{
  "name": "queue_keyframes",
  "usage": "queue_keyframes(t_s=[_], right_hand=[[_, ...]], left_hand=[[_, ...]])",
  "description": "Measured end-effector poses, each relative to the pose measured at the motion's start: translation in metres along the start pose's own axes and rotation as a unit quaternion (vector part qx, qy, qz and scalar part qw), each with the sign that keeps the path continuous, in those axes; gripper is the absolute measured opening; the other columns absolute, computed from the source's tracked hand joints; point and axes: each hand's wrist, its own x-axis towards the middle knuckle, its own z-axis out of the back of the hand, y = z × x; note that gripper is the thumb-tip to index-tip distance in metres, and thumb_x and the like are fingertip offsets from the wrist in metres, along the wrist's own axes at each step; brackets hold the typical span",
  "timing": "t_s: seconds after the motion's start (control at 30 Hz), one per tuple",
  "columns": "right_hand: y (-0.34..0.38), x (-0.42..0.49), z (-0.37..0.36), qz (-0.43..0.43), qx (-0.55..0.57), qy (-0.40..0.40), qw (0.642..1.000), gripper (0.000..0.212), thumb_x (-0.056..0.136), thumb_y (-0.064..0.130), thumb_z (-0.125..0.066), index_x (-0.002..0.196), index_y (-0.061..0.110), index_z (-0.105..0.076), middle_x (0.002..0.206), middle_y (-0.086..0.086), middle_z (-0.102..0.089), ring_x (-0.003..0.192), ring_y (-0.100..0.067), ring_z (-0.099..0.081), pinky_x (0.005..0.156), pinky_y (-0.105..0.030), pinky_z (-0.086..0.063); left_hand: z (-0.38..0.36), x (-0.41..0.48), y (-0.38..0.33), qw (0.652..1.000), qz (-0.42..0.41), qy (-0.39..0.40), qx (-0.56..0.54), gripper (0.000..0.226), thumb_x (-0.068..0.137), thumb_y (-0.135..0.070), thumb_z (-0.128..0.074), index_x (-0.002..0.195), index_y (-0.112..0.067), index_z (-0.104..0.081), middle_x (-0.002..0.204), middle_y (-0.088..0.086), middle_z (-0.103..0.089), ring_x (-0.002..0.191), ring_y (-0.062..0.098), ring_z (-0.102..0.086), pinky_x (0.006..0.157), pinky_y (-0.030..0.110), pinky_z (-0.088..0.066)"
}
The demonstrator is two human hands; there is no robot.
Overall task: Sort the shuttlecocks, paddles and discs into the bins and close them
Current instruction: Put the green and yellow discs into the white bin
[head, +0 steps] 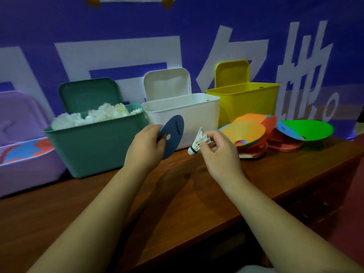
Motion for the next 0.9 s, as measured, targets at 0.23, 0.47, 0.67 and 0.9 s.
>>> queue_keyframes(t_s=[0.23, 0.47, 0.67, 0.9], right_hand=[[0.051, 0.020, -0.090, 0.042, 0.053, 0.040, 0.997, 0.012, 0.094, 0.024, -0.073, 0.104, 0.031, -0.074, 0.095, 0.012, -0.075, 0.086, -0.004, -0.067, 0.073, -0.018, -0.050], [0.094, 0.066, -0.151, 0.062, 0.083, 0.016, 0.994, 0.013, 0.101, 0.025, -0.063, 0.109, 0.030, -0.073, 0.100, 0.014, -0.072, 0.093, 0.000, -0.065, 0.068, -0.003, -0.042], [0.100, 0.148, -0.202, 0.138, -0.008, -0.032, 0.990, 0.017, 0.103, 0.022, -0.056, 0.105, 0.021, -0.072, 0.102, 0.001, -0.069, 0.096, -0.017, -0.063, 0.084, -0.035, -0.056], [0.087, 0.185, -0.249, 0.071, -0.151, 0.126, 0.978, 0.038, 0.099, 0.019, -0.049, 0.131, 0.024, -0.070, 0.139, -0.003, -0.062, 0.128, -0.032, -0.053, 0.110, -0.044, -0.046]], left_hand=[[0.073, -0.057, 0.093, 0.993, 0.023, -0.052, 0.108, 0.023, 0.101, -0.026, -0.058, 0.122, -0.031, -0.058, 0.110, -0.009, -0.056, 0.091, 0.024, -0.061, 0.065, 0.043, -0.054], [0.073, -0.077, 0.145, 0.985, 0.109, -0.105, 0.080, 0.019, 0.100, -0.023, -0.057, 0.119, -0.026, -0.059, 0.108, -0.008, -0.053, 0.086, 0.026, -0.060, 0.063, 0.044, -0.052], [0.066, -0.071, 0.157, 0.983, 0.124, -0.125, 0.046, 0.014, 0.102, -0.025, -0.054, 0.115, -0.028, -0.058, 0.105, -0.012, -0.050, 0.084, 0.021, -0.056, 0.063, 0.045, -0.052], [0.063, -0.068, 0.162, 0.983, 0.113, -0.138, 0.033, 0.014, 0.103, -0.025, -0.055, 0.116, -0.027, -0.057, 0.105, -0.012, -0.050, 0.084, 0.019, -0.055, 0.062, 0.047, -0.052]])
